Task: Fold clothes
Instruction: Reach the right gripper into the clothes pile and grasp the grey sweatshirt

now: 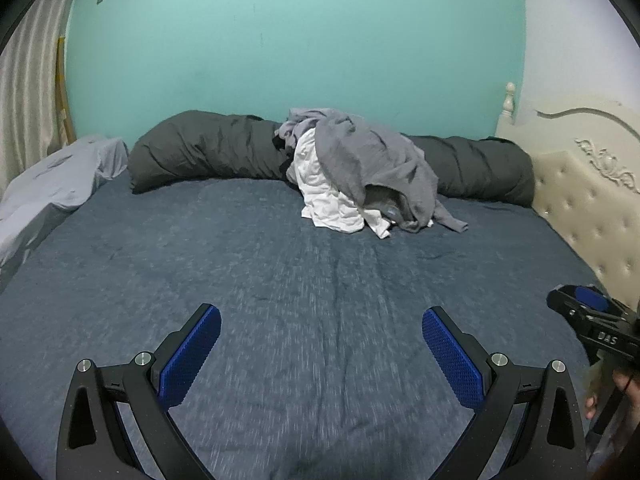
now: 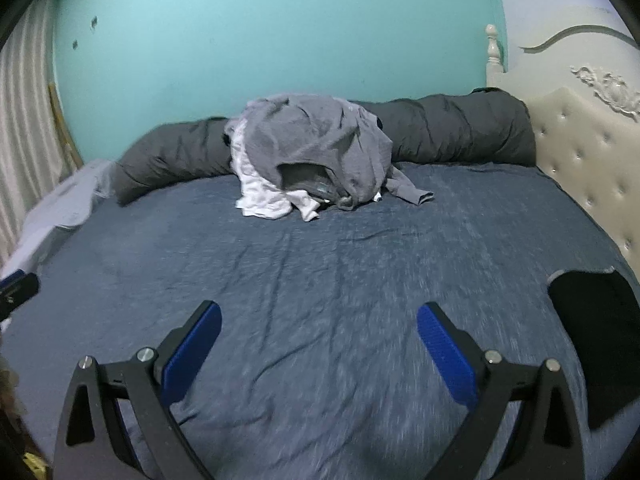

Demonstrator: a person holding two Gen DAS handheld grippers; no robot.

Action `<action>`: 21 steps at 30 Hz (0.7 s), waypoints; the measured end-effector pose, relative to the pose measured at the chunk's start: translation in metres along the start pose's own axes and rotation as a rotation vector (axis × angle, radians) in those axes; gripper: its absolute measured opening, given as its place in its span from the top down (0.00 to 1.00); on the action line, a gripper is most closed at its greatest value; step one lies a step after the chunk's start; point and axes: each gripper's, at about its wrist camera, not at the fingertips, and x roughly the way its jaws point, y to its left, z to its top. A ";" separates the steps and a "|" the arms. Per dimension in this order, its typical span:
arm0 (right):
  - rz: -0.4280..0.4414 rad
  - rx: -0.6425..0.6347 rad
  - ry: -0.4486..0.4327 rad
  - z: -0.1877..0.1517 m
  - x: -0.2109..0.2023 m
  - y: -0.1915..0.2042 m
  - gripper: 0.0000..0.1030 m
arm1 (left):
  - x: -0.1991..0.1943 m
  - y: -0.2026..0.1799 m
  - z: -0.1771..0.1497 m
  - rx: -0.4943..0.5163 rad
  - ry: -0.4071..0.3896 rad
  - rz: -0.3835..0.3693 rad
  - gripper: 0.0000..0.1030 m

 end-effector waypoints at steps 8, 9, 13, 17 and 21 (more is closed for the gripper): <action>-0.007 -0.031 0.029 0.046 0.160 -0.034 0.04 | 0.148 0.001 0.014 -0.005 0.049 -0.014 0.00; -0.023 -0.032 0.035 0.051 0.180 -0.038 0.04 | 0.165 0.003 0.014 -0.011 0.058 -0.016 0.00; -0.051 -0.031 0.065 0.068 0.234 -0.047 0.04 | 0.219 0.010 0.015 -0.038 0.107 -0.020 0.00; -0.065 -0.020 0.074 0.090 0.273 -0.051 0.04 | 0.252 0.016 0.013 -0.046 0.158 -0.017 0.00; -0.097 -0.025 0.102 0.113 0.316 -0.054 0.04 | 0.275 0.021 0.012 -0.057 0.192 -0.021 0.00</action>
